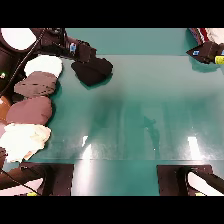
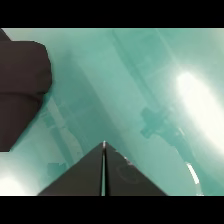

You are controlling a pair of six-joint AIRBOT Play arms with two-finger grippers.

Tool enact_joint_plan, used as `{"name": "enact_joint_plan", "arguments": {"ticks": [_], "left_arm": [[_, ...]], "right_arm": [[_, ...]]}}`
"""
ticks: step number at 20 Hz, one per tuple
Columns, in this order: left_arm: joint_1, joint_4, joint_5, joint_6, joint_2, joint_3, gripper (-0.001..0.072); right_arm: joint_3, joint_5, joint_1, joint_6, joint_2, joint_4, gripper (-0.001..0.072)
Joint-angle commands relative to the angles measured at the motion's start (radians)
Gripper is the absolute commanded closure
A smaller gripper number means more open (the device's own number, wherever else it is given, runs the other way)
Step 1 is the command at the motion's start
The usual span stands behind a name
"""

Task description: Fold the shirts.

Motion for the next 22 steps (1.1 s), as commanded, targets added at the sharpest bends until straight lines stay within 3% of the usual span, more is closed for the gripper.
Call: {"name": "enact_joint_plan", "arguments": {"ticks": [1, 14, 22], "left_arm": [[0.0, 0.0, 0.0, 0.0, 0.0, 0.0, 0.0682], [0.0, -0.003, 0.002, -0.002, 0.0, 0.0, 0.0683], [0.002, 0.102, 0.139, 0.034, -0.008, 0.0, 0.0679]], "right_arm": [[0.0, 0.0, 0.001, 0.0, 0.0, 0.0, 0.0694], [0.0, 0.0, 0.001, 0.0, 0.0, 0.0, 0.0694], [0.0, -0.023, 0.001, 0.0, 0.0, 0.003, 0.0694]]}}
